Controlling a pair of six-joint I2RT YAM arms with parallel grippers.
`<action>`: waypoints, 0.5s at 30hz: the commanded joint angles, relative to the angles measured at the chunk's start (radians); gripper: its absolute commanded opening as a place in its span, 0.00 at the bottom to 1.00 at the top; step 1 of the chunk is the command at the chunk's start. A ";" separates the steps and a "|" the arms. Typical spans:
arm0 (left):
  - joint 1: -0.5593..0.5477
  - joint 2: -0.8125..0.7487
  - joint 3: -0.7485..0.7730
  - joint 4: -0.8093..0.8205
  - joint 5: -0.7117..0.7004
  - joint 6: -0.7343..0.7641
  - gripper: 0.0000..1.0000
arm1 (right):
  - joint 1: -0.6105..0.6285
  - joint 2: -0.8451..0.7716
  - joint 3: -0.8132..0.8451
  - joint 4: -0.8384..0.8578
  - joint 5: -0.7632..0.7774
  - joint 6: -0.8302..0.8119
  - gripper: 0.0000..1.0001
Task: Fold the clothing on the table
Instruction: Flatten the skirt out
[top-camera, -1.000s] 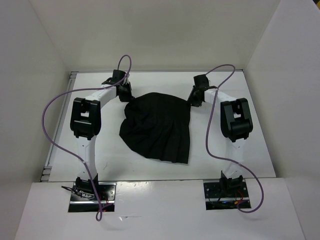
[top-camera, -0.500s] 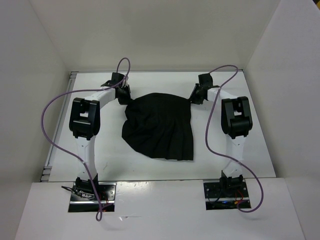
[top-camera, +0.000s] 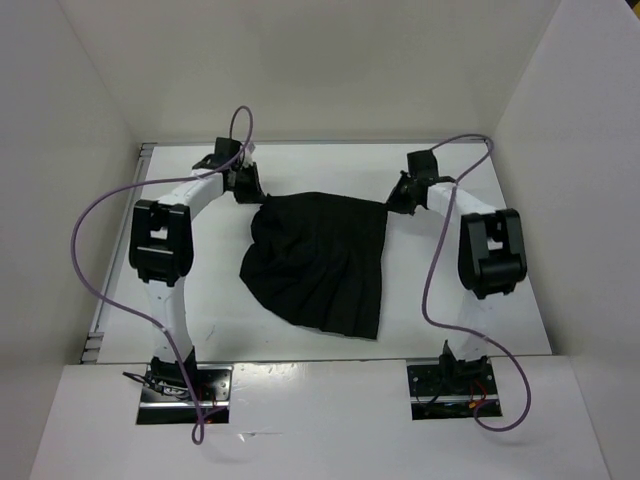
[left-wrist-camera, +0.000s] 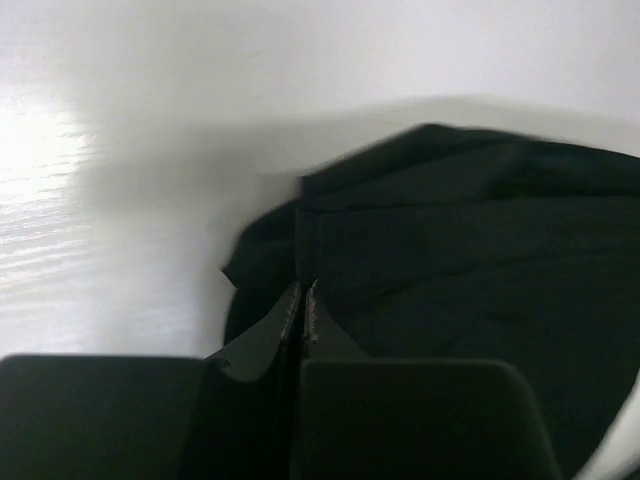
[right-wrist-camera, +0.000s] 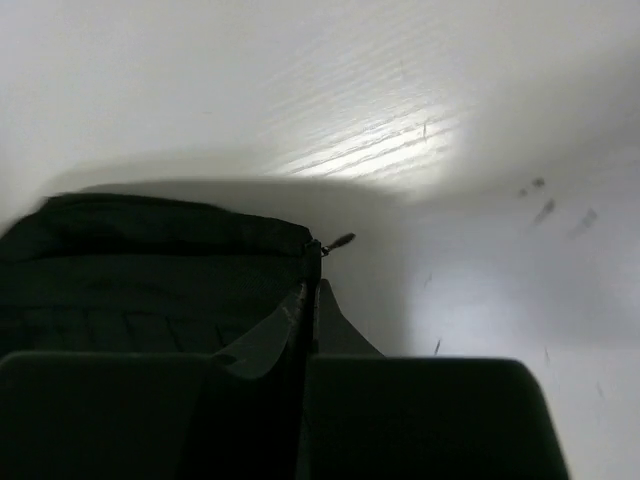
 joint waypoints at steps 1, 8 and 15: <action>0.012 -0.234 0.078 0.036 0.156 0.037 0.00 | 0.017 -0.287 0.005 -0.023 0.139 0.005 0.00; 0.021 -0.318 0.310 0.038 0.296 0.037 0.00 | 0.017 -0.521 0.186 -0.142 0.183 -0.083 0.00; 0.050 -0.284 0.384 0.024 0.328 -0.012 0.00 | 0.017 -0.555 0.281 -0.178 0.218 -0.146 0.00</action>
